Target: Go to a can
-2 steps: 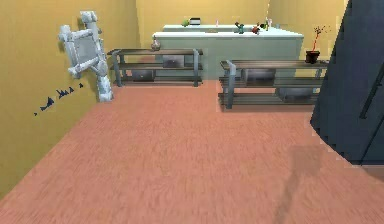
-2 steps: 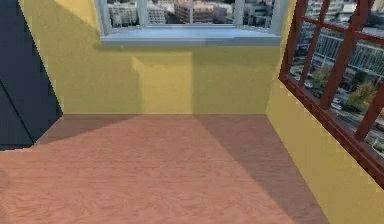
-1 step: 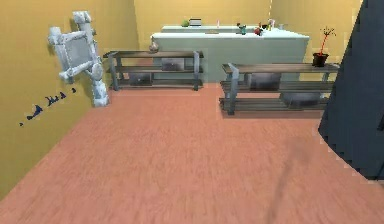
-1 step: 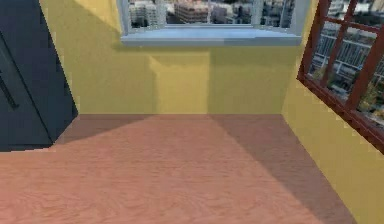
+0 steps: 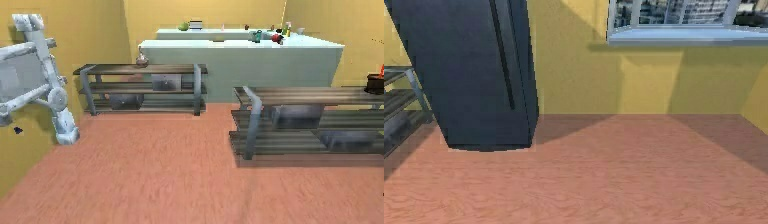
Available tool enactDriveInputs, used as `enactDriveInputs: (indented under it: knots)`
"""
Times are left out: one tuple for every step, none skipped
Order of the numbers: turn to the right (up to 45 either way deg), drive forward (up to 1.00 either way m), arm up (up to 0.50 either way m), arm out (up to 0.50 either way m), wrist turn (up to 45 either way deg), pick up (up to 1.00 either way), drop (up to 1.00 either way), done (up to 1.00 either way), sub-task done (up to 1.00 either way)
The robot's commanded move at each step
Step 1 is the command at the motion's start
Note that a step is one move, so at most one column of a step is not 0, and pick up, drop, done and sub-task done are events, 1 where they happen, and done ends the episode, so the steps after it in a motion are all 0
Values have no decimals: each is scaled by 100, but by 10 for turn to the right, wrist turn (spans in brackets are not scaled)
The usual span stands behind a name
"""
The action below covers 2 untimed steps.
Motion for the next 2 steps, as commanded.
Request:
enactDriveInputs:
  knots:
    - [30, 0, 0, 0, 0, 0, 0, 0, 0]
    - [0, 100, 0, 0, 0, 0, 0, 0, 0]
